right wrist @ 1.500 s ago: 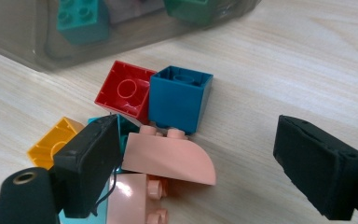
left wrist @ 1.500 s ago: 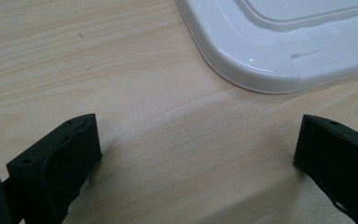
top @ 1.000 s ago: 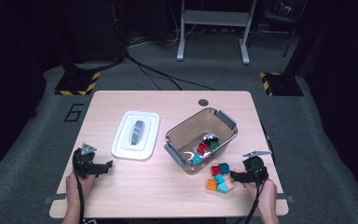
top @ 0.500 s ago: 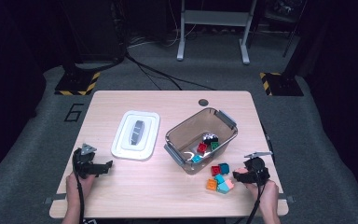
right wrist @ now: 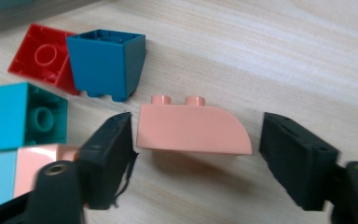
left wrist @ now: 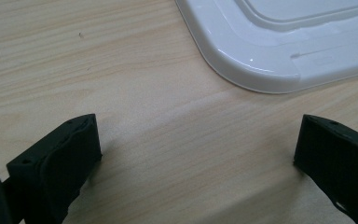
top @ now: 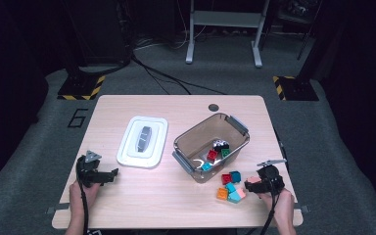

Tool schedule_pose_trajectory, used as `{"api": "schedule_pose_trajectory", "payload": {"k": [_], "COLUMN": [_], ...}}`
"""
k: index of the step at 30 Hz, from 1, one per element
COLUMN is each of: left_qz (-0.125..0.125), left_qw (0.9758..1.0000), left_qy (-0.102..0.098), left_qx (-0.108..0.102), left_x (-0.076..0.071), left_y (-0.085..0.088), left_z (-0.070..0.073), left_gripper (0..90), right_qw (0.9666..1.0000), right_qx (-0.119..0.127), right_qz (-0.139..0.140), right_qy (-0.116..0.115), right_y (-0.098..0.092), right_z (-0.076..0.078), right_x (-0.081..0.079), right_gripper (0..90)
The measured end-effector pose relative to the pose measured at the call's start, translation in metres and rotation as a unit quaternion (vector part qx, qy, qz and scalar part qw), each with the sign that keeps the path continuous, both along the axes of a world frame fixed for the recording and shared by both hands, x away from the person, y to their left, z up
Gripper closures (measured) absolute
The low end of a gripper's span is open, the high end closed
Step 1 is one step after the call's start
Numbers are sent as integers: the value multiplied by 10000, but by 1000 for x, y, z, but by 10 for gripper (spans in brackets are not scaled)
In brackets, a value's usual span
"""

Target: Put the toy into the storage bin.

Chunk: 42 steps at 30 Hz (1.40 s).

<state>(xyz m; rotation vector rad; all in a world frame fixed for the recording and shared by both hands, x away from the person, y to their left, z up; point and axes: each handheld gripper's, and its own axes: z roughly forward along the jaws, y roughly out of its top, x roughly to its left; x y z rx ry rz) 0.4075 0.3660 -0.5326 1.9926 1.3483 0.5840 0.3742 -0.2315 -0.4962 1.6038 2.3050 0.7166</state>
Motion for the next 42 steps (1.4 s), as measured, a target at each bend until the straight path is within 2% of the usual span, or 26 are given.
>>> {"api": "schedule_pose_trajectory", "payload": {"k": [3,5,9,11,12,15,18,21,26,35,42], "left_qz": [0,-1,1,1,1,0,-1,2,0,1,-1], "left_qw": [10000,10000,10000,10000,10000,10000,10000,10000,10000,10000,10000], "left_qy": [1,1,1,0,1,0,-8,0,0,-1,2], "left_qx": [0,1,0,0,0,1,8,-2,0,0,3], "left_x": [0,0,0,0,0,0,0,0,0,0,0], "left_y": [0,0,0,0,0,0,0,0,0,0,0], "left_z": [0,0,0,0,0,0,0,0,0,0,0], "left_gripper": [3,2,3,2,3,2,2,2,3,2,3], "right_qw": [9999,9998,9995,9997,9994,9992,9994,9999,10000,9998,9994], "right_qx": [-76,-104,-219,-196,-219,-247,-225,-102,-34,113,211], "right_qz": [135,132,180,107,194,264,260,135,-4,33,2], "right_qy": [-45,-97,-141,-102,-197,-153,-71,10,13,-142,-260], "right_y": [-1,-3,-4,-2,-3,-1,0,-1,-4,-9,-7], "right_z": [3,3,4,4,3,3,4,6,6,6,12], "right_x": [-3,-4,-4,-5,-4,-4,-4,-6,-9,-10,-8], "right_gripper": [235,244,318,363,392,426,429,430,432,434,434]}}
